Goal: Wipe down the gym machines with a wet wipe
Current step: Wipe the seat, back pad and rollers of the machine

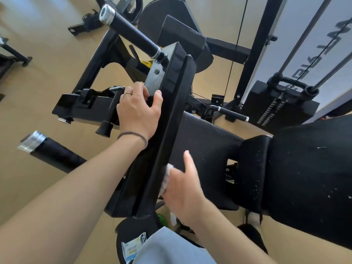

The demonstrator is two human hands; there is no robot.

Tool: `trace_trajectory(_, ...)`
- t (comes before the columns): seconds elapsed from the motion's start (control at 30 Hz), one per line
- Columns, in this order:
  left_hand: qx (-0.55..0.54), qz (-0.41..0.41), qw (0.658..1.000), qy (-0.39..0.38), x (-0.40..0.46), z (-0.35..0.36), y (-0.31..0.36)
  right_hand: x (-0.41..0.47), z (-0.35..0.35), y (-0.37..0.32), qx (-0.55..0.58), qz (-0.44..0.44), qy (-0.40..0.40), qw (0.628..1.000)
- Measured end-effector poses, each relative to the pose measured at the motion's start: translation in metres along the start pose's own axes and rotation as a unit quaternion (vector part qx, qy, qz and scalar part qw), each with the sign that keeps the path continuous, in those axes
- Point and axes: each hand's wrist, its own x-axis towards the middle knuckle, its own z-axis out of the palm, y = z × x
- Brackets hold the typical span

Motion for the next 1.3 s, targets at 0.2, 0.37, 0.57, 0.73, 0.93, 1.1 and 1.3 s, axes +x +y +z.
trace_trajectory(0.2,0.006,-0.003,1.0,-0.01,-0.001,-0.004,0.003,0.008,0.017,-0.043,-0.035,-0.083,0.067,0.994)
trace_trajectory(0.37,0.014,0.015,0.999,-0.039,-0.009,-0.014,-0.001,-0.03,0.02,0.044,0.01,0.059,0.071,0.996)
trace_trajectory(0.57,-0.016,0.053,0.996,-0.065,-0.083,-0.05,-0.021,-0.055,0.037,0.054,0.035,0.041,0.091,0.994)
trace_trajectory(0.73,-0.035,0.14,0.988,-0.048,-0.109,-0.061,-0.023,-0.047,0.056,0.036,-0.086,-0.104,0.138,0.981)
trace_trajectory(0.93,-0.147,0.144,0.979,0.012,-0.11,-0.067,-0.023,-0.059,0.07,0.108,-0.237,-0.087,0.185,0.95)
trace_trajectory(1.1,-0.172,0.123,0.977,0.023,-0.111,-0.067,-0.021,-0.048,0.068,0.075,-0.157,-0.126,0.176,0.964)
trace_trajectory(1.3,-0.186,0.118,0.975,0.02,-0.111,-0.066,-0.022,-0.08,0.091,0.109,-0.223,-0.103,0.145,0.958)
